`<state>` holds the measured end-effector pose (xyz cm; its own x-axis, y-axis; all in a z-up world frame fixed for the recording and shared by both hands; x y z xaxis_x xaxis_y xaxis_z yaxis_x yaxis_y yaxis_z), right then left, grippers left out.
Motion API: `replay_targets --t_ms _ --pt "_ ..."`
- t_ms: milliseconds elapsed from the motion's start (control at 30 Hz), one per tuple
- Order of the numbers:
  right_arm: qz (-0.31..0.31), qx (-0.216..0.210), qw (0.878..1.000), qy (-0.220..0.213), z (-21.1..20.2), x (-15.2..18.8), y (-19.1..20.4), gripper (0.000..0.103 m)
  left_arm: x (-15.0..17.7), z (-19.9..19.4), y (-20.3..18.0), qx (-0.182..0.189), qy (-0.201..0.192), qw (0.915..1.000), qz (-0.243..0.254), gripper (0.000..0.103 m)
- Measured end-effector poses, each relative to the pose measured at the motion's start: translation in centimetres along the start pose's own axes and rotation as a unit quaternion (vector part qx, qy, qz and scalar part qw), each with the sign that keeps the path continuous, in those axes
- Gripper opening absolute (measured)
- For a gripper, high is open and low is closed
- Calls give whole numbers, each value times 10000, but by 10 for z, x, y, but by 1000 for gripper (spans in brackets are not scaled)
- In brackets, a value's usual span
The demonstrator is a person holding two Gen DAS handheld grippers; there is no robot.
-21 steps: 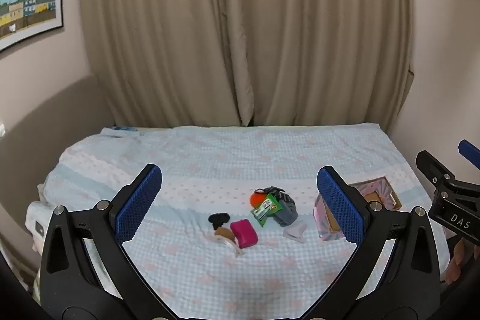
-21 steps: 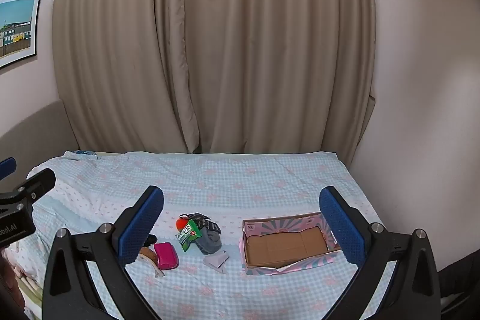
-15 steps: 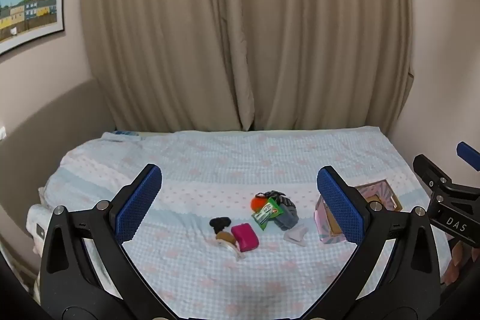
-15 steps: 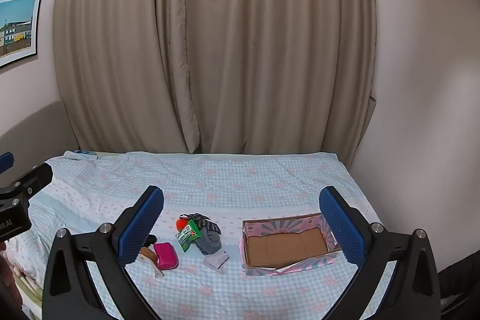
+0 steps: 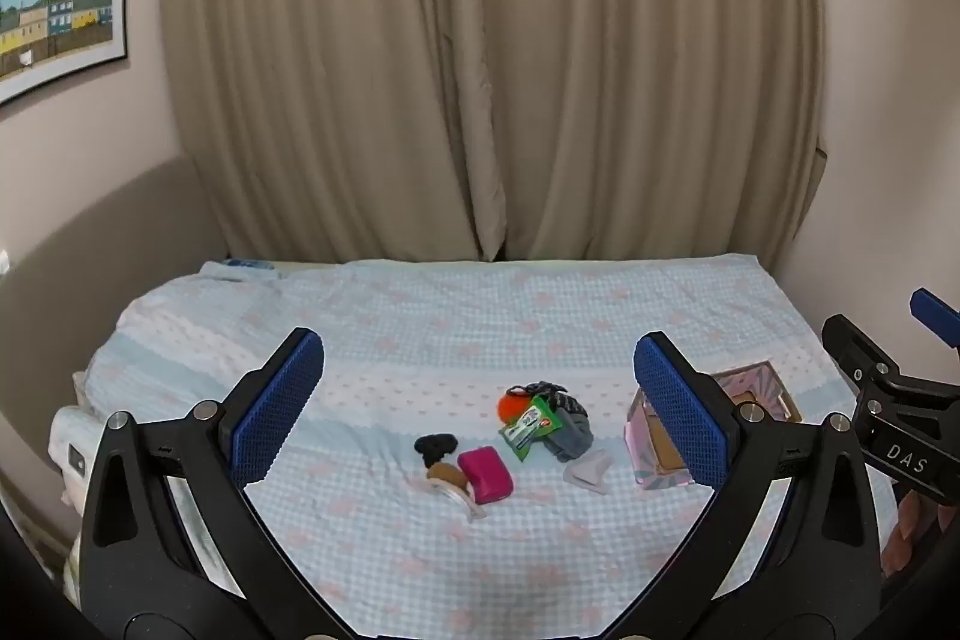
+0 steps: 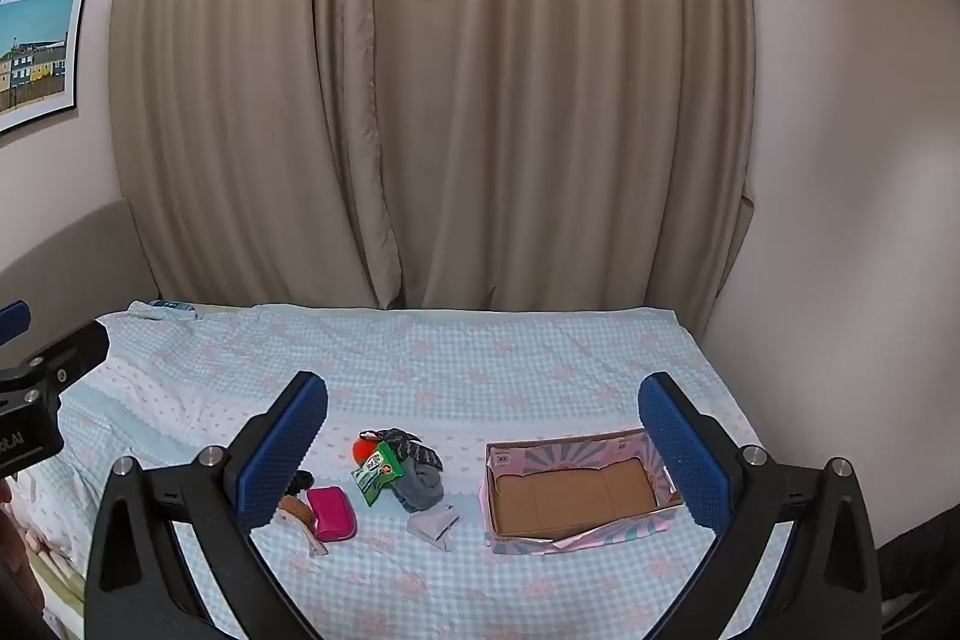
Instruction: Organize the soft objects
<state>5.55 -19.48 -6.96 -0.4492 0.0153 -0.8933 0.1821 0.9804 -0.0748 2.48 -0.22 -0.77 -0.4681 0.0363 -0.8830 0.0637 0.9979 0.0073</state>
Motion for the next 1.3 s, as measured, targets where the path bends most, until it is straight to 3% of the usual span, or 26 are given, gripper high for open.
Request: replay_targets --t_ms 1300 --pt "20 -5 10000 48 1 2 1 103 0 1 3 46 85 9999 -46 103"
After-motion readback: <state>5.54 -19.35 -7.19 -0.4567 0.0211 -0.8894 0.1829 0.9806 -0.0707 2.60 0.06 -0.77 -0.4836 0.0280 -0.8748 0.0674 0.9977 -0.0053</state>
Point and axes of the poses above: each gripper's, at about its wrist camera, not at the fingertips, and z roughly the way its jaws point, y to its left, x to its underside, the point moved 3 cm from there along z, roughly the way its jaws point, and after that the axes turned 3 degrees about x, right-handed, at the moved point
